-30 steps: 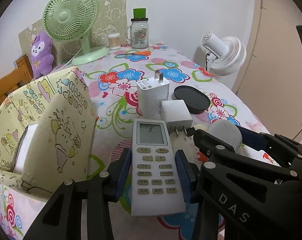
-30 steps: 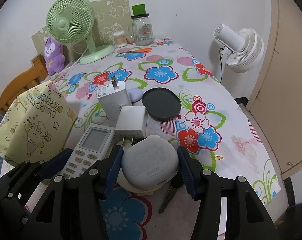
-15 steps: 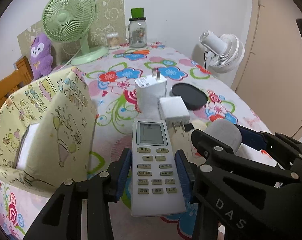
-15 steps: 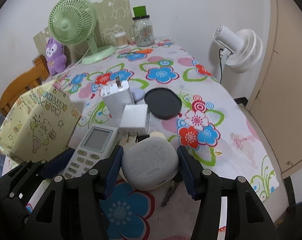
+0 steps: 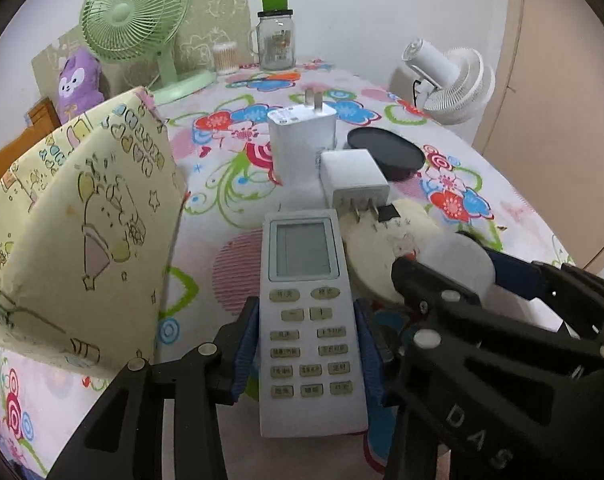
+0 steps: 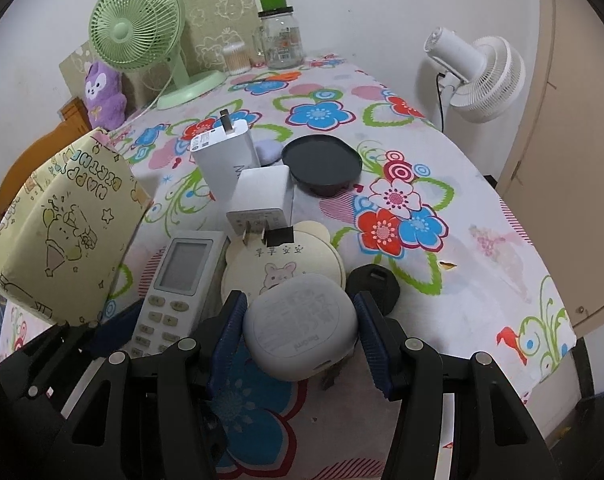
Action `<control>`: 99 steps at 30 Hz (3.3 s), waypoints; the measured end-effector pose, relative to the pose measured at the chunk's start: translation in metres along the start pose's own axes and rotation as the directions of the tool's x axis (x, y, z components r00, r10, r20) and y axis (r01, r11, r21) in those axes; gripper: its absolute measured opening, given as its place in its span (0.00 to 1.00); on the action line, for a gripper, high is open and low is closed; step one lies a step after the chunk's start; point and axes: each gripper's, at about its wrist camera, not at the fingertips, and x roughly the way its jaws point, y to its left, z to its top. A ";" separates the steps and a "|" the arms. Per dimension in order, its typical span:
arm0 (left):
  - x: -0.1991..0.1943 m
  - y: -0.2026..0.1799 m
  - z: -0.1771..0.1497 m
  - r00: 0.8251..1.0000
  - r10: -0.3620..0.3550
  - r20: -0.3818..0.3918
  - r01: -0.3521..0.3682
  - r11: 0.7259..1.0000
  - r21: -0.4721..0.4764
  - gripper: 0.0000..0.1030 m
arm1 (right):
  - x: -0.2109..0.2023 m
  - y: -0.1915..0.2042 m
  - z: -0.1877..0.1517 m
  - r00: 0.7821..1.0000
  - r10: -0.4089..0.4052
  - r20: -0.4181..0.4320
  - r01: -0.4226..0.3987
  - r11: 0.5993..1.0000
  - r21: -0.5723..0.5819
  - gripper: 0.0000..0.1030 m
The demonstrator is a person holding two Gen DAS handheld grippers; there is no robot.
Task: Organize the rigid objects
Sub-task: 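Lift and carry the remote with the left gripper while the right carries the speaker toward the box, then lower the remote into the yellow box with the left gripper while the right lowers the speaker in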
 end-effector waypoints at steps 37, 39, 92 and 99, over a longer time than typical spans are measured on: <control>-0.092 0.029 0.041 0.985 -0.021 0.174 0.016 0.999 0.028 0.44 | -0.087 0.050 0.043 0.984 0.001 0.176 0.009 0.998 -0.055 0.57; -0.097 0.034 0.043 0.982 -0.019 0.186 0.013 0.999 0.031 0.44 | -0.091 0.054 0.046 0.983 0.002 0.185 0.008 0.998 -0.058 0.57; -0.083 0.179 0.050 0.987 0.024 0.156 -0.023 1.000 -0.009 0.44 | -0.043 0.203 0.079 0.993 0.028 0.116 -0.012 0.990 -0.142 0.57; -0.073 0.192 0.045 0.991 0.037 0.129 -0.035 0.999 -0.019 0.44 | -0.029 0.212 0.076 0.996 0.032 0.083 -0.020 0.989 -0.148 0.57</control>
